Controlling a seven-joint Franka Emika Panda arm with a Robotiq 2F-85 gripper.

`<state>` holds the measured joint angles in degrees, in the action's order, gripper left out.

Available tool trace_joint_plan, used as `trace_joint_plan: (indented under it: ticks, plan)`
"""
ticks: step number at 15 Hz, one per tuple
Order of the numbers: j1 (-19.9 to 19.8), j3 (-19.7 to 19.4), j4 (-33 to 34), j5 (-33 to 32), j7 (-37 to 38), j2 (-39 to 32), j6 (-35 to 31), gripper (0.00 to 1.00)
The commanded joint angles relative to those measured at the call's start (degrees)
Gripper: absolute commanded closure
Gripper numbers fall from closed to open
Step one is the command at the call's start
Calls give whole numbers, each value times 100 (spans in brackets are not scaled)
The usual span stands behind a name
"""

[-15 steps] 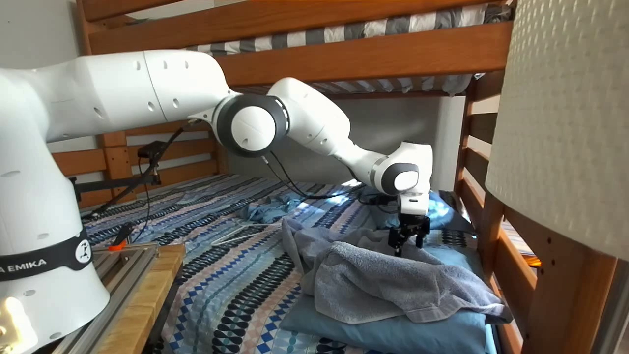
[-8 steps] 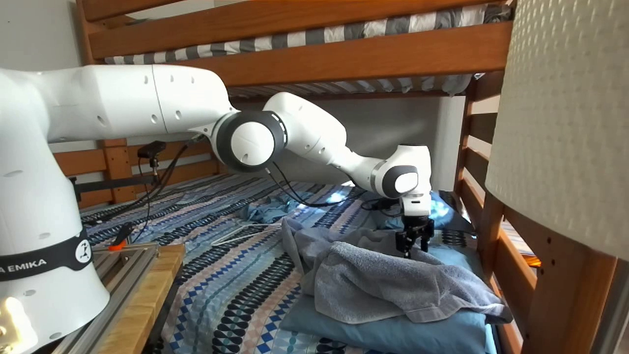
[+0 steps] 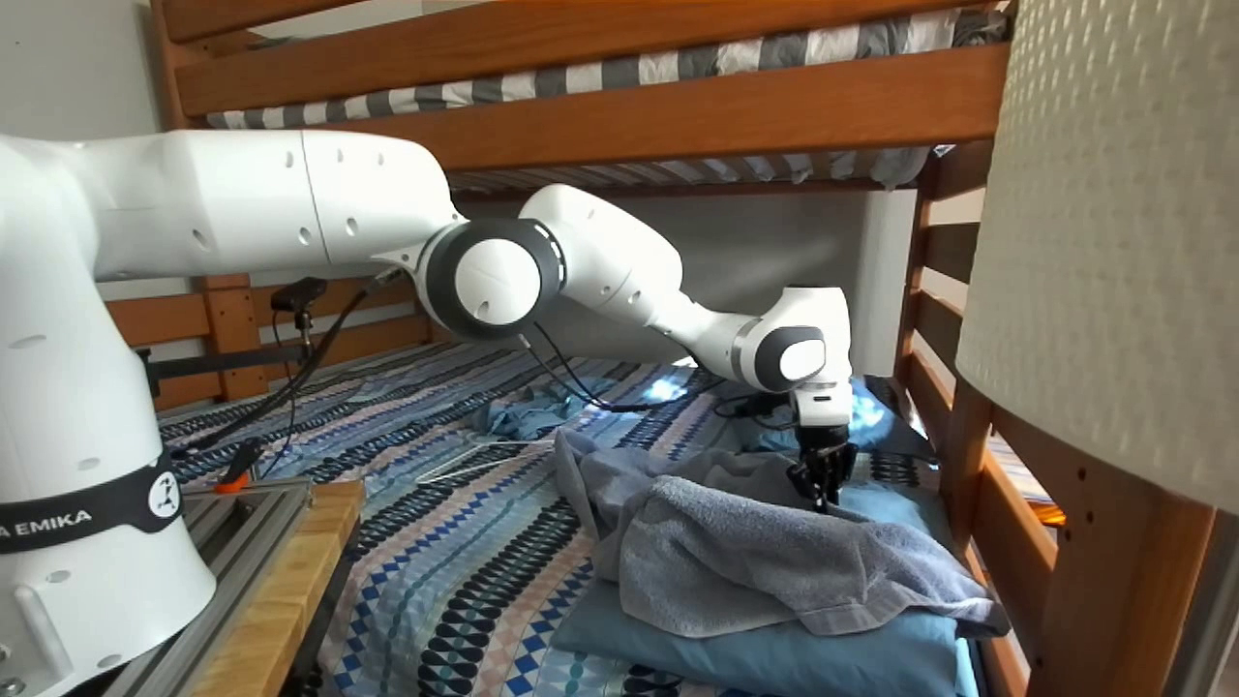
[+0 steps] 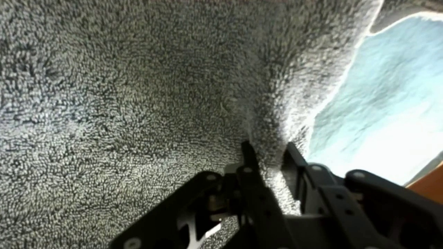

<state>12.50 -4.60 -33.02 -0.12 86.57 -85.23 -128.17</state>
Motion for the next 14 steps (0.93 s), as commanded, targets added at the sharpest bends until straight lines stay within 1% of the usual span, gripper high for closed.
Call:
trace_joint_plan:
  ticks: [1, 4, 7, 9, 12, 13, 14]
  plan:
    - [108, -188, -27, -176, 294, 0, -146, 100]
    - [306, -547, 71, -437, 697, 3, -397, 99]
    - [519, -948, 261, -878, 1183, 21, -784, 98]
    - [564, -1163, 726, -1092, 1498, -150, -825, 98]
    - [582, -1411, 969, -1407, 1973, -122, -870, 98]
    - [644, -1603, 776, -1325, 2053, -21, -980, 98]
    - [554, -1502, 1048, -1472, 2095, -151, -800, 98]
